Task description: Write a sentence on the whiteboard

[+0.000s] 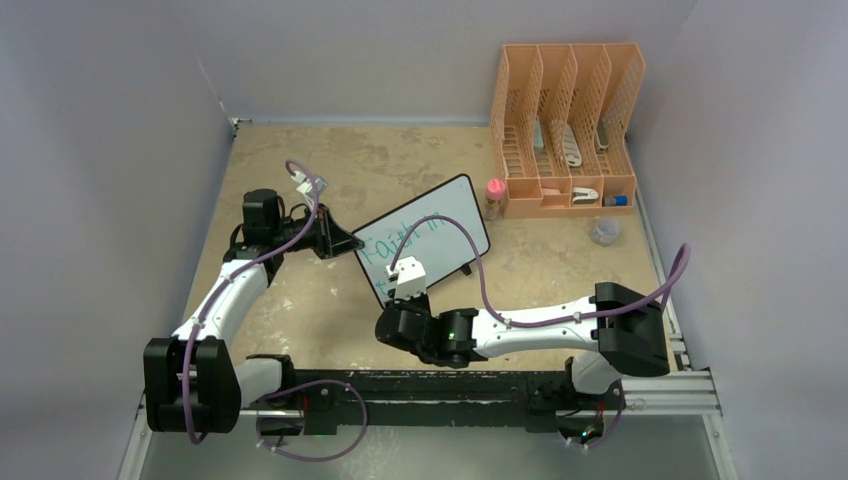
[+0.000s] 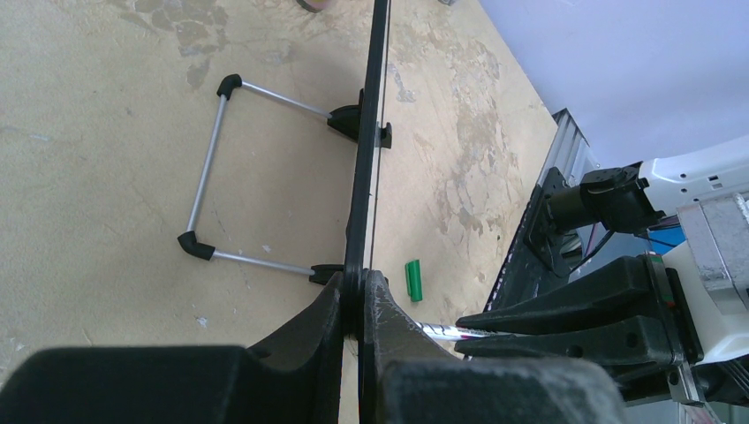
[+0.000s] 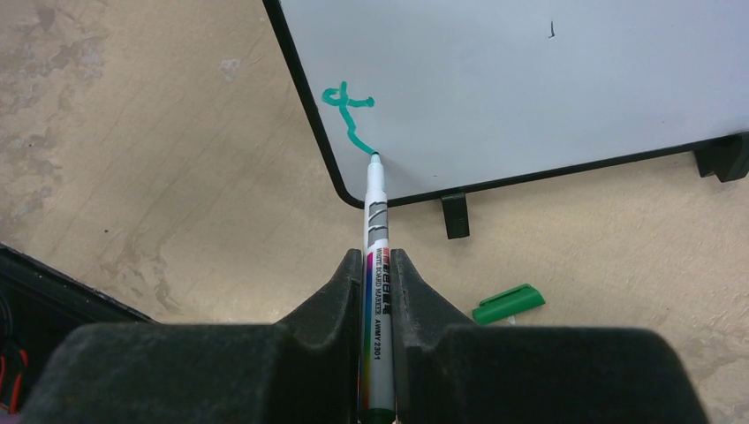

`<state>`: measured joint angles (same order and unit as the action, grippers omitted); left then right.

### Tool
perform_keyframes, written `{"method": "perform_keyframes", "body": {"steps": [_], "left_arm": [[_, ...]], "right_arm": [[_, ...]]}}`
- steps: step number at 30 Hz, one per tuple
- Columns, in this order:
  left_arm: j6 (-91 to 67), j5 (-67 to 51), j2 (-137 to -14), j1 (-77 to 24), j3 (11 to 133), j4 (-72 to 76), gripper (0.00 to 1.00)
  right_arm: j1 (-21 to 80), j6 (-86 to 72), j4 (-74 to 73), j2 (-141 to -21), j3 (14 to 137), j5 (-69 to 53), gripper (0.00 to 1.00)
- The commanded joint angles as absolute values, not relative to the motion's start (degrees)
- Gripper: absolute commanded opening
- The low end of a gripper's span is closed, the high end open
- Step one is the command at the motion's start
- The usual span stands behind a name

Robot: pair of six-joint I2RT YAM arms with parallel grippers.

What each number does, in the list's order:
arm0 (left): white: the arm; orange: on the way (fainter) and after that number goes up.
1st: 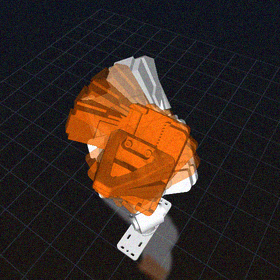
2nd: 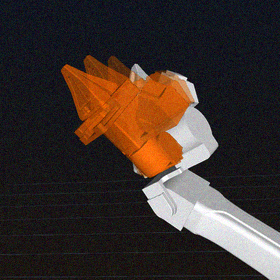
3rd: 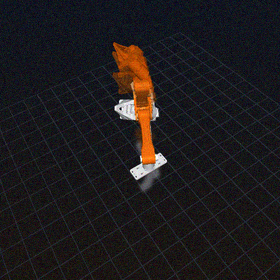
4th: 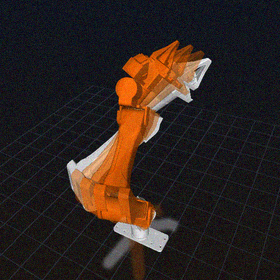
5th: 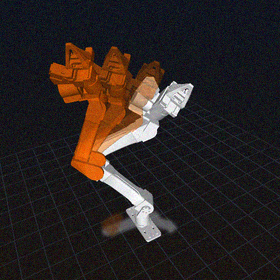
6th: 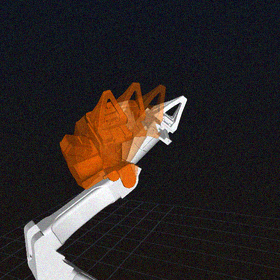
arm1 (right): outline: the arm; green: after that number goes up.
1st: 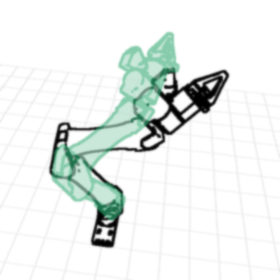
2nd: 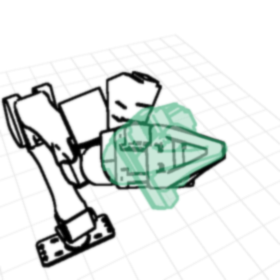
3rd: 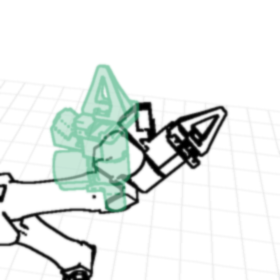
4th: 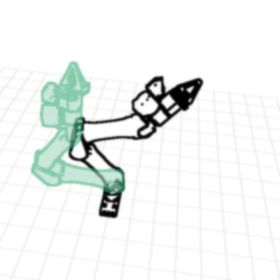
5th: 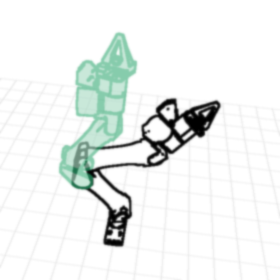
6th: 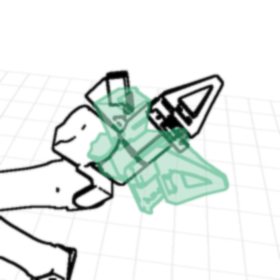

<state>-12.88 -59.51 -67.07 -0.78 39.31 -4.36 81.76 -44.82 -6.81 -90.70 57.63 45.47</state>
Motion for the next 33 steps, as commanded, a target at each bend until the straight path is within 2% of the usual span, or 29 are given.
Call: {"method": "perform_keyframes", "body": {"steps": [1, 33], "left_arm": [[-11.51, -57.45, -67.32, -1.54, 40.17, -5.87, 0.00], [-11.34, -57.52, -67.68, -1.61, 40.26, -5.93, 0.00]], "right_arm": [[81.66, -46.01, -6.97, -90.46, 57.52, 48.28, 0.00], [80.92, -44.42, -2.44, -87.36, 57.11, 51.50, 0.00]]}}
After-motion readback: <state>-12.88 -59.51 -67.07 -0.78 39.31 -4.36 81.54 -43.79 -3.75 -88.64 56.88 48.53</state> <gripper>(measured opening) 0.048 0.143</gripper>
